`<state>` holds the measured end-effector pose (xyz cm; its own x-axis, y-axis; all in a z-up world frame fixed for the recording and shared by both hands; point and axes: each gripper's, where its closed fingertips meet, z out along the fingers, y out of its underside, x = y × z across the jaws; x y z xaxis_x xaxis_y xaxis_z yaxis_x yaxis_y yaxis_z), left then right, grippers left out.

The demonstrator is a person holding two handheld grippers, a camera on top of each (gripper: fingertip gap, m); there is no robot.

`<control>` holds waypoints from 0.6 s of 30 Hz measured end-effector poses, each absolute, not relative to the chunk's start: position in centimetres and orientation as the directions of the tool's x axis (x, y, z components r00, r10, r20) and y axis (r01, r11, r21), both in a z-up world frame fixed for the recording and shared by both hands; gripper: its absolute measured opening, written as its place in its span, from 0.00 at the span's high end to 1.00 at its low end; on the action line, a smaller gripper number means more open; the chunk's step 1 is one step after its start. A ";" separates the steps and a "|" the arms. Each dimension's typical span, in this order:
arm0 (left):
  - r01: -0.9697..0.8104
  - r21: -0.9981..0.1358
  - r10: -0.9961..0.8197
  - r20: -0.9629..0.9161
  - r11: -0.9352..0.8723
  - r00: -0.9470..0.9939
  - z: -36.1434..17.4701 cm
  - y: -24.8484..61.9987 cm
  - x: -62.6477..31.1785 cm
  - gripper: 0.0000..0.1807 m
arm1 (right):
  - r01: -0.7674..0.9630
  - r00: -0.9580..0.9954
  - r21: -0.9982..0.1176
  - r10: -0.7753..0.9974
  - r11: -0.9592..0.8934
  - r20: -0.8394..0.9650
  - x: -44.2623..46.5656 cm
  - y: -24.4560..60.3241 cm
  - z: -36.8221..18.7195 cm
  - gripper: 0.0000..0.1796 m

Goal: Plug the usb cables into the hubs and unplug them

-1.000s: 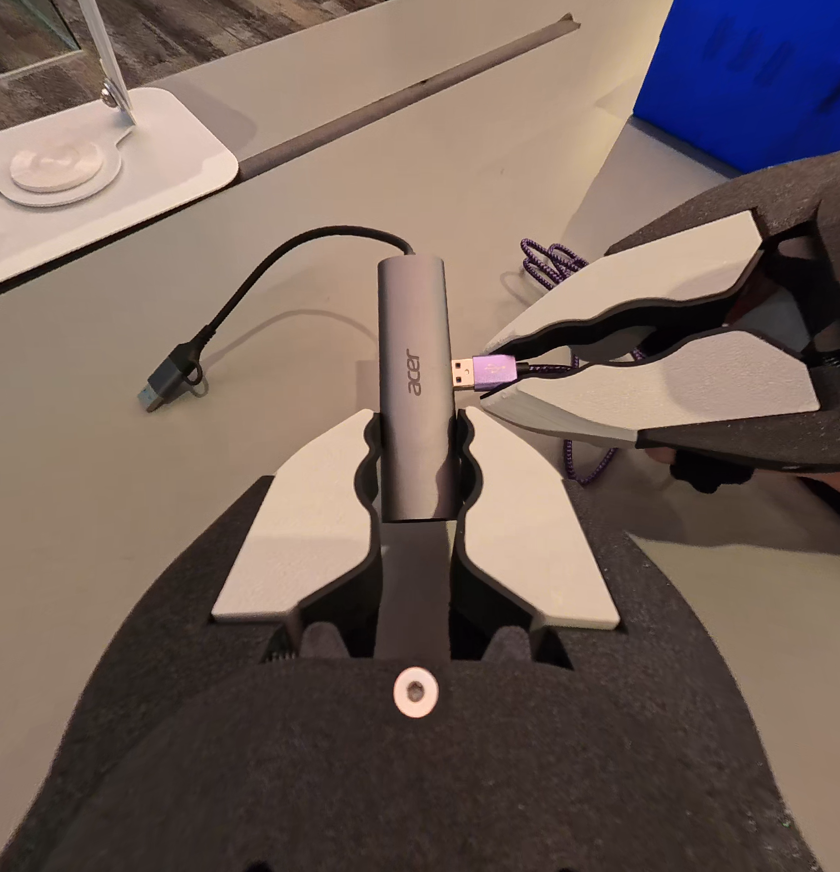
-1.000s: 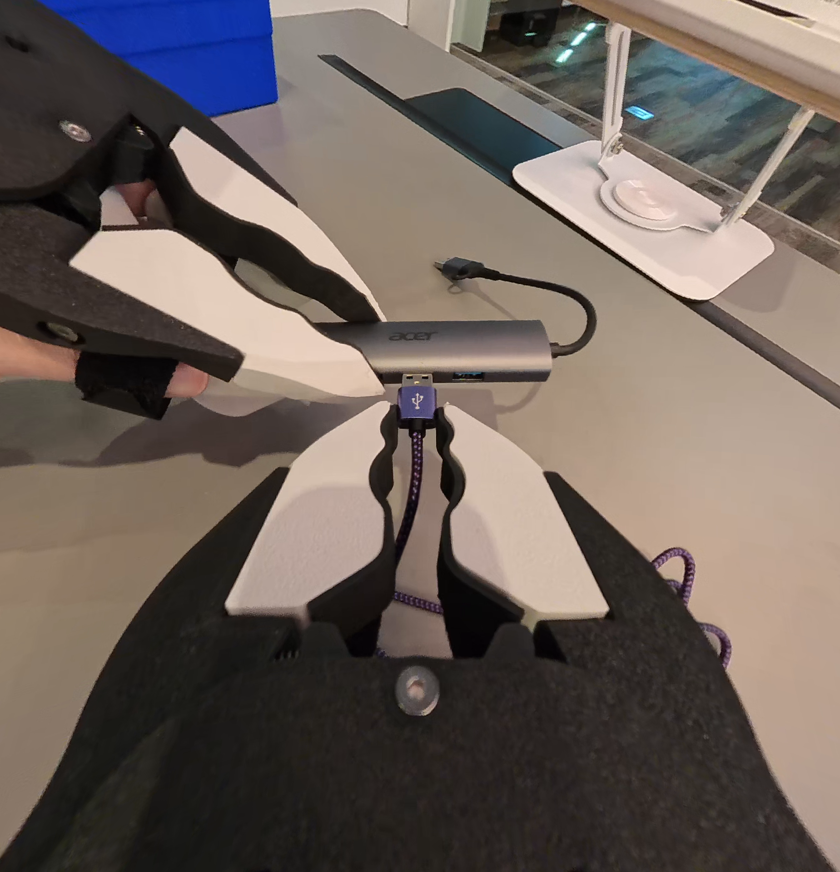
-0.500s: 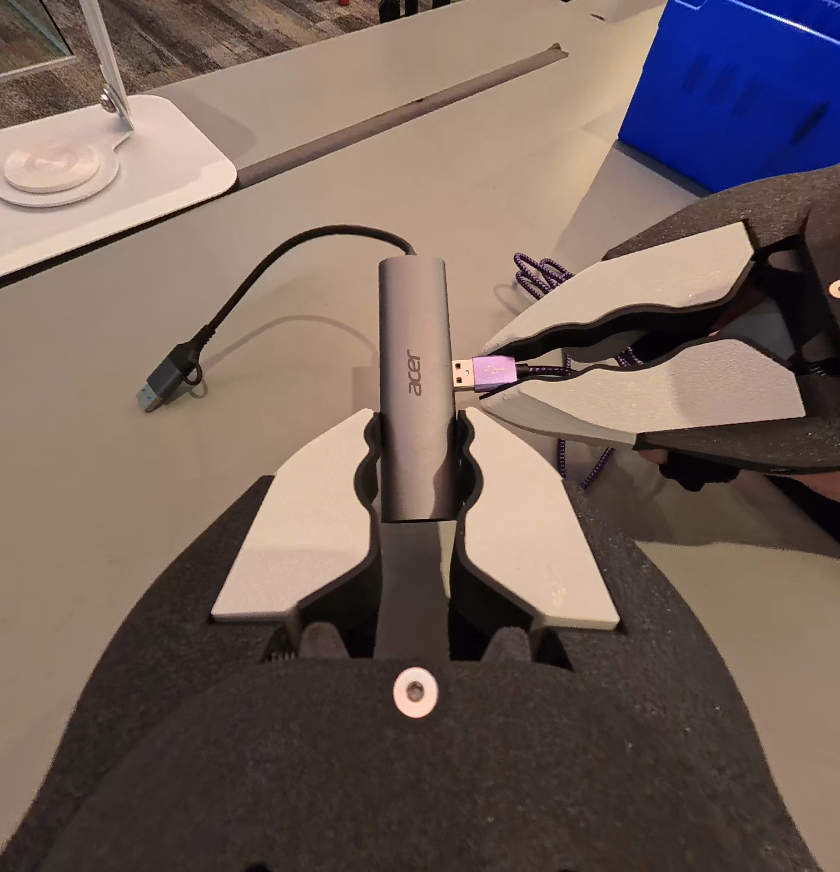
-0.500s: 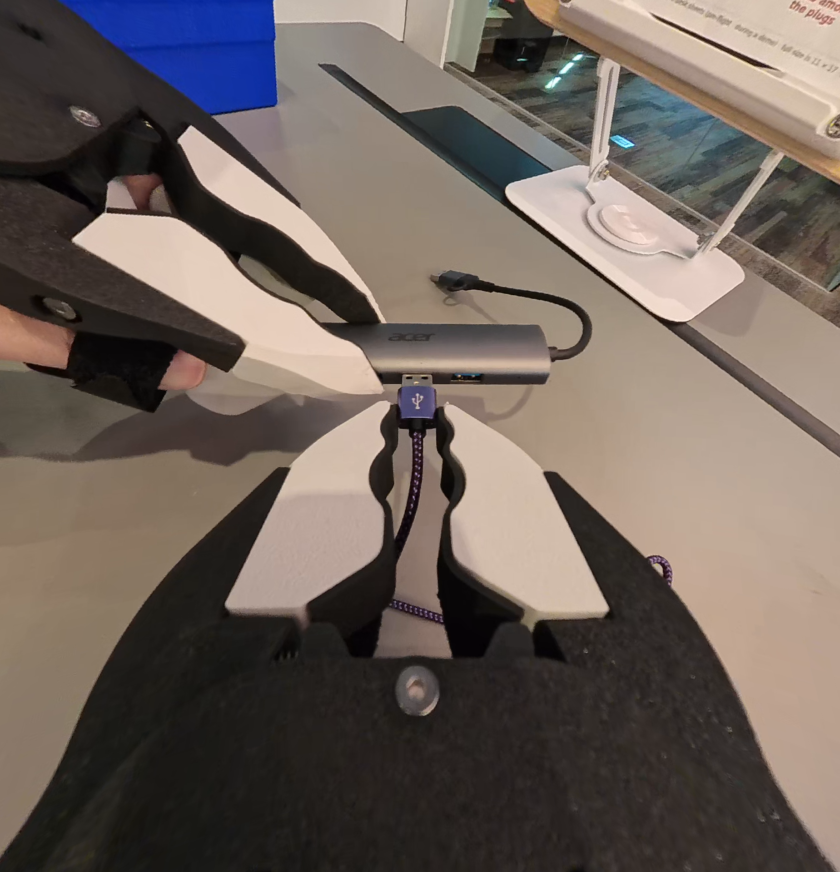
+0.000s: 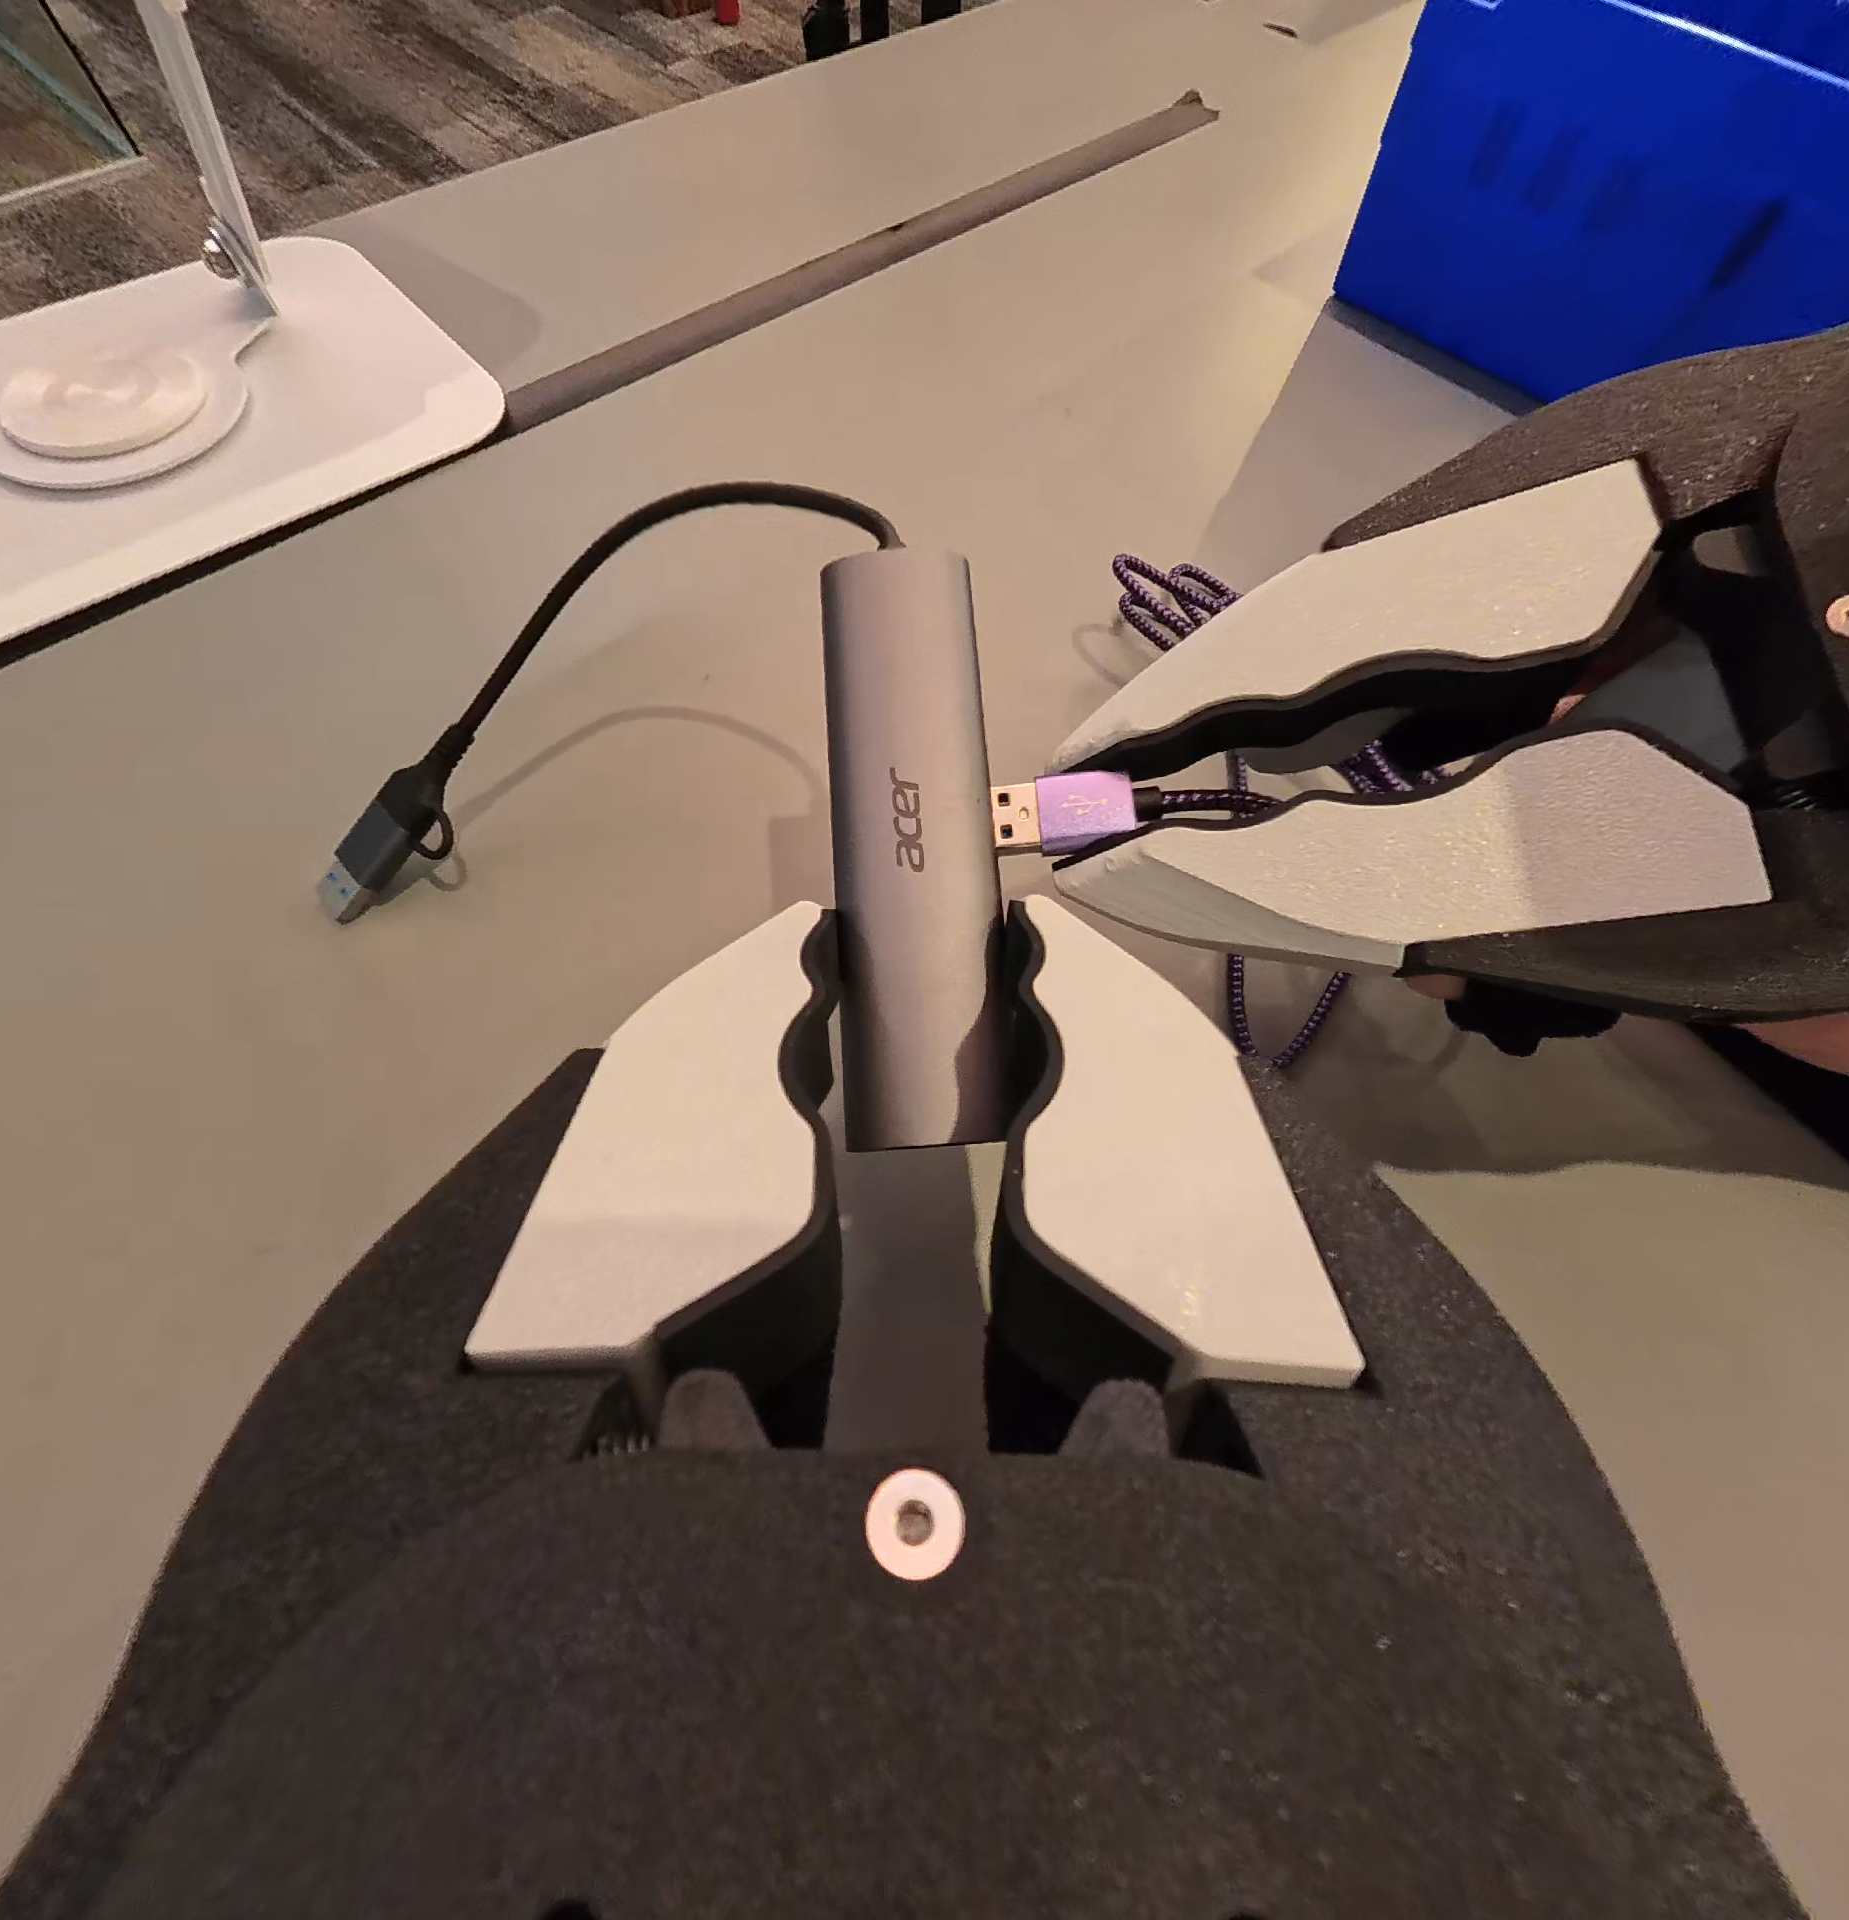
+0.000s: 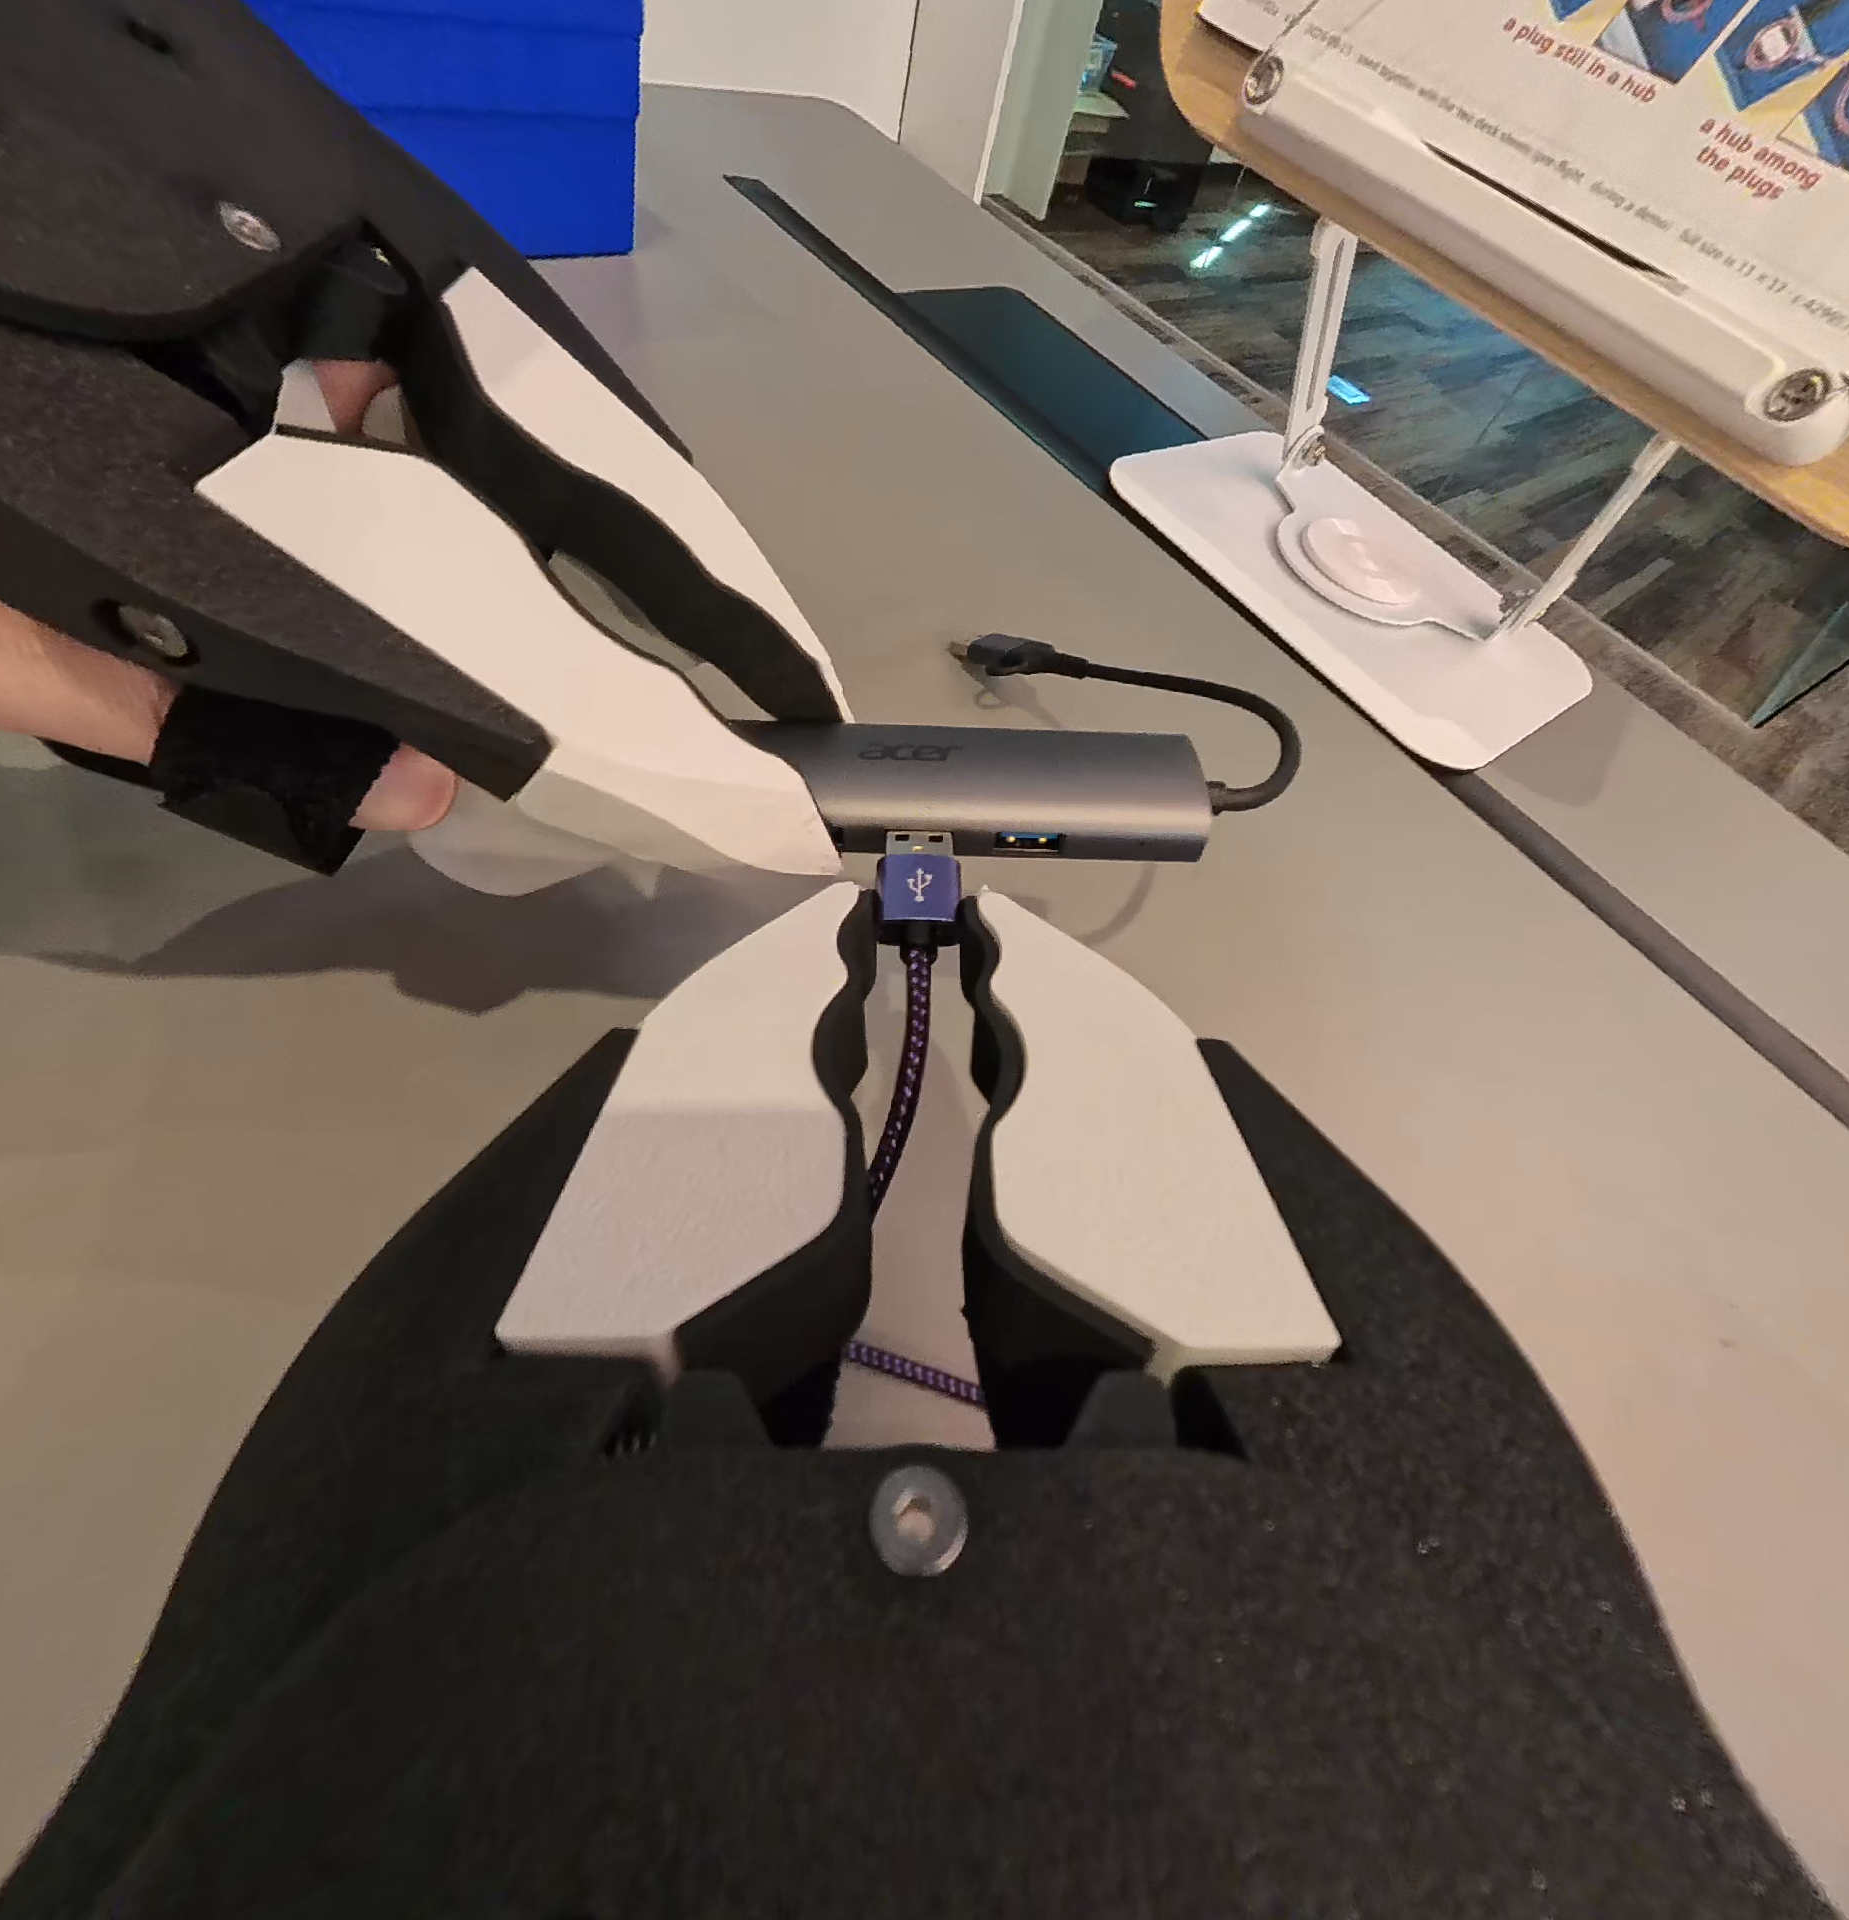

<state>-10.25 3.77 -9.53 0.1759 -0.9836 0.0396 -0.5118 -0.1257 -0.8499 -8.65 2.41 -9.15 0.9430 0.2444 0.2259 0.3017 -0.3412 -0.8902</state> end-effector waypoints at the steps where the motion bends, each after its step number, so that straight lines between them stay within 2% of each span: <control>1: -0.508 -0.851 -0.983 0.046 -0.131 0.177 -9.5 3.8 -10.3 0.83 | 0.307 0.942 -0.892 0.242 -0.333 0.234 -8.7 2.4 -9.0 0.92; 18: -0.524 -0.844 -0.985 0.026 -0.113 0.170 -9.8 3.7 -10.4 0.83 | 0.327 0.932 -0.885 0.267 -0.331 0.245 -8.8 2.4 -9.2 0.92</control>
<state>-10.37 3.67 -9.82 0.1700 -0.9851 0.0263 -0.5244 -0.1131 -0.8439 -8.77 2.39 -9.25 0.9321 0.2670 0.2446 0.3272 -0.3314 -0.8849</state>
